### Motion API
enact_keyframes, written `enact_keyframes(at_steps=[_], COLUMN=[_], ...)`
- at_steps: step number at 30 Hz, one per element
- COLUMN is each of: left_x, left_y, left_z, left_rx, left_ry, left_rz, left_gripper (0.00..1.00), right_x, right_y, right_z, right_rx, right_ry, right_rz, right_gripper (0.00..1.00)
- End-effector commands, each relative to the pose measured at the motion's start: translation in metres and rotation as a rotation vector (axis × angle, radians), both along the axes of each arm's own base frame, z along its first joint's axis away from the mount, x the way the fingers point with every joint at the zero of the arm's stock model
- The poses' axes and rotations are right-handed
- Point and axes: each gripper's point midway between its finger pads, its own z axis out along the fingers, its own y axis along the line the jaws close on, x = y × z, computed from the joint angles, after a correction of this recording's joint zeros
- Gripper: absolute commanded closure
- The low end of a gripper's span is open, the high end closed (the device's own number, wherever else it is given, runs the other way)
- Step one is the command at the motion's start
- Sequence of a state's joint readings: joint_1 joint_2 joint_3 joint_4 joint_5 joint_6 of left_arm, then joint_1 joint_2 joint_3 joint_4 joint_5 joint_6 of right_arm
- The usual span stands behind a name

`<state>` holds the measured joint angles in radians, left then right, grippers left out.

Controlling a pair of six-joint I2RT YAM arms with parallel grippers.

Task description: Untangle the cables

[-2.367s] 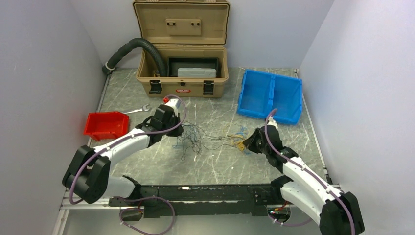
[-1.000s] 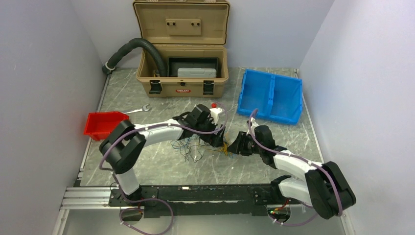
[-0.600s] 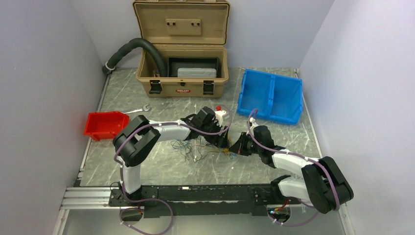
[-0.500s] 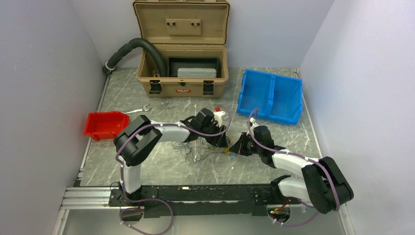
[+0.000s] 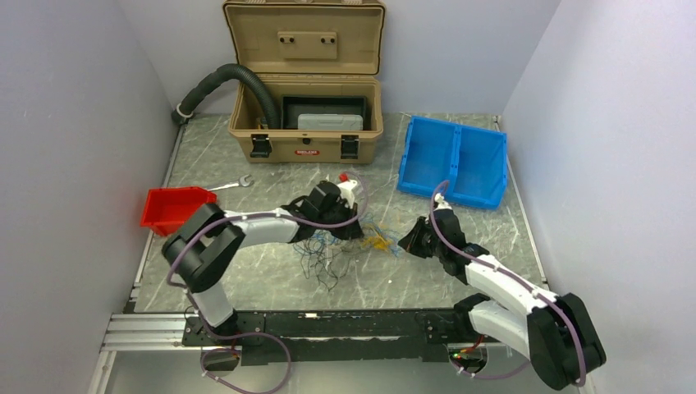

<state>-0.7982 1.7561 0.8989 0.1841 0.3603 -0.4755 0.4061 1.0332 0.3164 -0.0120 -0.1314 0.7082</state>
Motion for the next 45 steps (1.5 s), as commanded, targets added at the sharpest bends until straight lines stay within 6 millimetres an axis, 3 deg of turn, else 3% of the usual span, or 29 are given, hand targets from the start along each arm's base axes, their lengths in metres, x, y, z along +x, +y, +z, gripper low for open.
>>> enact_keyframes(at_steps=[1, 5, 11, 16, 21, 27, 29, 34, 37, 45], left_x=[0.033, 0.043, 0.045, 0.044, 0.040, 0.041, 0.040, 0.034, 0.029, 0.001], left_y=[0.050, 0.082, 0.103, 0.099, 0.087, 0.089, 0.087, 0.074, 0.066, 0.034], left_z=[0.019, 0.030, 0.047, 0.064, 0.082, 0.094, 0.098, 0.108, 0.114, 0.135], left_rx=[0.071, 0.119, 0.174, 0.137, 0.067, 0.066, 0.054, -0.012, -0.050, -0.165], left_ry=[-0.083, -0.130, -0.174, -0.203, -0.224, -0.250, -0.256, -0.258, -0.263, -0.264], left_rz=[0.176, 0.285, 0.338, 0.315, 0.256, 0.260, 0.248, 0.183, 0.129, -0.097], left_gripper=[1.00, 1.00, 1.00, 1.00, 1.00, 1.00, 1.00, 1.00, 1.00, 1.00], right_x=[0.008, 0.009, 0.010, 0.012, 0.014, 0.015, 0.016, 0.013, 0.009, 0.000], right_y=[-0.042, -0.056, -0.065, -0.064, -0.040, -0.030, -0.027, 0.001, 0.019, 0.054], right_z=[0.008, 0.025, 0.048, 0.065, 0.084, 0.097, 0.098, 0.105, 0.109, 0.126], right_rx=[-0.132, -0.152, -0.165, -0.144, -0.078, -0.053, -0.049, 0.026, 0.088, 0.183], right_ry=[-0.007, -0.048, -0.108, -0.164, -0.235, -0.273, -0.283, -0.313, -0.335, -0.453], right_rz=[-0.216, -0.285, -0.315, -0.304, -0.167, -0.104, -0.077, 0.079, 0.172, 0.430], right_gripper=[1.00, 1.00, 1.00, 1.00, 1.00, 0.99, 0.93, 0.63, 0.30, 0.27])
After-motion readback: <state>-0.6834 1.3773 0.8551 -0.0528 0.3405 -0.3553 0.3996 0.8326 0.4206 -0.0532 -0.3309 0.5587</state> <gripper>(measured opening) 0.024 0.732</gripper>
